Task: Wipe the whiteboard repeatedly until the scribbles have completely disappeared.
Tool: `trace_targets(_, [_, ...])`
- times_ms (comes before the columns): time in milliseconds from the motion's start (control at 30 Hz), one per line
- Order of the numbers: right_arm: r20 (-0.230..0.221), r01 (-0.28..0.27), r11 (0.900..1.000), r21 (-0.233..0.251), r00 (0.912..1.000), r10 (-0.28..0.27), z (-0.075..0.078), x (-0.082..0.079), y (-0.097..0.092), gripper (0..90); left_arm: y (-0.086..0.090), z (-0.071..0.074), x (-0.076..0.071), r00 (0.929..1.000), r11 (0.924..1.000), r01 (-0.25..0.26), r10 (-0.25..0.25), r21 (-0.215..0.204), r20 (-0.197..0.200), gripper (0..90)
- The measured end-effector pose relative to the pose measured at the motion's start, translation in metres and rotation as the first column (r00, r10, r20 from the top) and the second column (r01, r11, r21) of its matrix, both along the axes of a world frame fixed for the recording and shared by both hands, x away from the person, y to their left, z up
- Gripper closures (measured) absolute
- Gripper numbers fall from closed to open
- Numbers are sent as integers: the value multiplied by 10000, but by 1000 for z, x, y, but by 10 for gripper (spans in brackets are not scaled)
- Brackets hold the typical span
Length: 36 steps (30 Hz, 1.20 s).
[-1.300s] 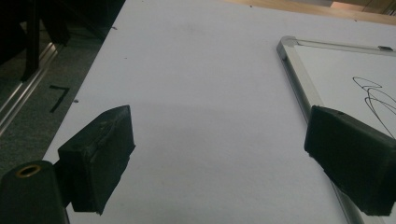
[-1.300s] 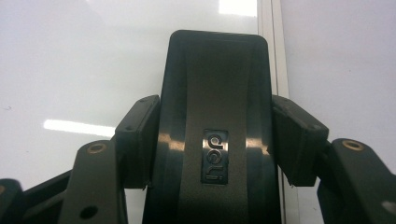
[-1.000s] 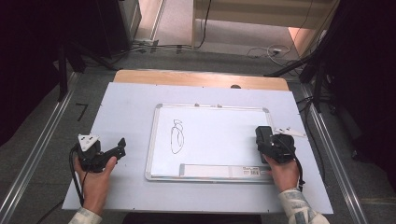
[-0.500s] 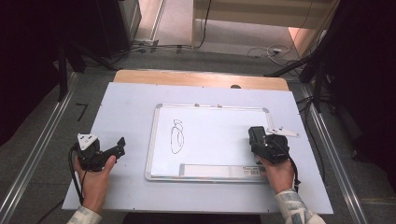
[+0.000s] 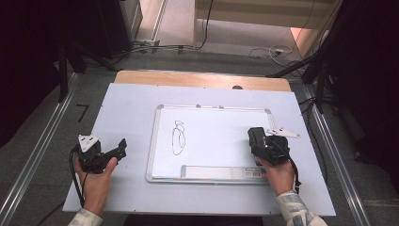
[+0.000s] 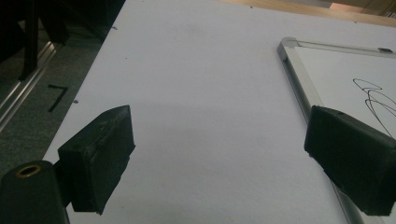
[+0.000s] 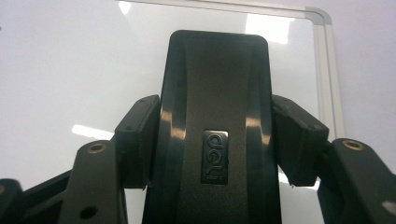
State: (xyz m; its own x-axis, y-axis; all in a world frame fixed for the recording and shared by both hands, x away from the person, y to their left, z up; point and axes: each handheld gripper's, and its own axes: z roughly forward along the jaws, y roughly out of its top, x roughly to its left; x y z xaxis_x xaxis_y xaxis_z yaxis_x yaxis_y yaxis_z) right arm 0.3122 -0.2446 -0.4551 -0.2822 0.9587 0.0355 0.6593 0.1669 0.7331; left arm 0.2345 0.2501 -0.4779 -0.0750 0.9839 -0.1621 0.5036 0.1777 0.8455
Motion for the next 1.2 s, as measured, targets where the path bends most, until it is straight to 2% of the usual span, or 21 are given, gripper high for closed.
trace_targets(367, [16,-810,9967,71,9967,810,3,-1,39,366,-2,1,-1,10000,10000,69,-69,-32,32,90])
trace_targets(700, [-38,-1621,9868,-2,9868,1621,1,4,84,366,0,1,-2,10000,9999,51,-52,-91,-19,90])
trace_targets(1200, [-196,-2197,9755,-126,9754,2195,-7,8,130,366,0,2,-2,9999,9999,63,-62,-134,89,90])
